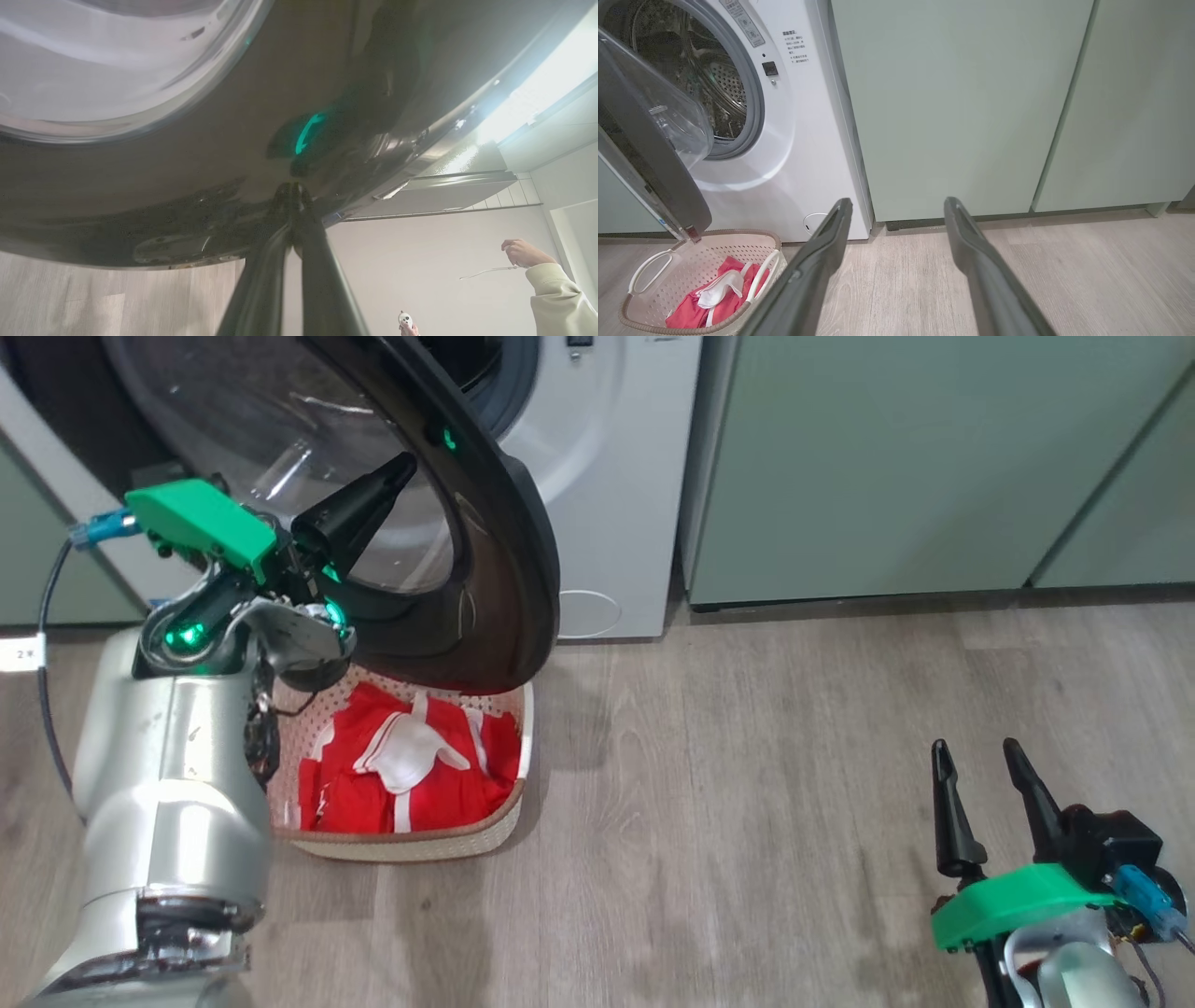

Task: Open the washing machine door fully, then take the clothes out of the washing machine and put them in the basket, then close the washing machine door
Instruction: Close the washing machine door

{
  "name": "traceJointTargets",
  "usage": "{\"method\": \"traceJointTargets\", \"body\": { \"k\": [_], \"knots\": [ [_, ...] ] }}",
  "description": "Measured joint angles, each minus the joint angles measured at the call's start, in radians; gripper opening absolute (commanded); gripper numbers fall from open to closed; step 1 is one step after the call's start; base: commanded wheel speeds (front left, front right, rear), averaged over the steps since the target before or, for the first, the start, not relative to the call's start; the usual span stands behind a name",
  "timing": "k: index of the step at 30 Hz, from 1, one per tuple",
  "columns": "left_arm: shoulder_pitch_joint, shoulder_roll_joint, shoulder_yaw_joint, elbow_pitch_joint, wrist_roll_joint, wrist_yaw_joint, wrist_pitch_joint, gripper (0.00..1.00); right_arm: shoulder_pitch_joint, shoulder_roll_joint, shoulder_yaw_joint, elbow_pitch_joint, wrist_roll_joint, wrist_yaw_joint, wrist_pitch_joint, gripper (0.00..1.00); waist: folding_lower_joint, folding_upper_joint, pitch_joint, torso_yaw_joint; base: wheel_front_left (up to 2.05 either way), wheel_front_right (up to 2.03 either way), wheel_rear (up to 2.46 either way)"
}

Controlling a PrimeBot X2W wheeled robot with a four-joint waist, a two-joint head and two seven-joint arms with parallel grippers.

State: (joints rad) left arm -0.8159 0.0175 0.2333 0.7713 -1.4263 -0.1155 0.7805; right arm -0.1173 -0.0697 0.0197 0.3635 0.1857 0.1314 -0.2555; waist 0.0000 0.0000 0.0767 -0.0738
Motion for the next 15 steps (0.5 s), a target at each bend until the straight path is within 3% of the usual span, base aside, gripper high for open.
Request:
{"method": "traceJointTargets", "body": {
  "k": [11, 12, 15],
  "knots": [
    [0.052, 0.000, -0.038, 0.001, -0.009, -0.008, -0.051, 0.00, 0.007, 0.000, 0.004, 0.000, 0.000, 0.000, 0.000, 1.00, 0.0000, 0.0000, -0.037, 0.015, 0.00, 0.00, 0.00],
    [0.064, 0.000, -0.043, -0.009, -0.008, -0.008, -0.055, 0.05, 0.010, 0.000, 0.004, -0.001, 0.000, 0.000, 0.000, 1.00, 0.0000, 0.0000, -0.040, 0.022, 0.00, 0.00, 0.00],
    [0.106, 0.002, -0.056, -0.047, 0.010, -0.008, -0.090, 0.62, 0.023, 0.000, 0.004, -0.001, 0.001, 0.000, 0.000, 1.00, 0.0000, 0.0000, -0.050, 0.047, 0.00, 0.00, 0.00]
  ]
}}
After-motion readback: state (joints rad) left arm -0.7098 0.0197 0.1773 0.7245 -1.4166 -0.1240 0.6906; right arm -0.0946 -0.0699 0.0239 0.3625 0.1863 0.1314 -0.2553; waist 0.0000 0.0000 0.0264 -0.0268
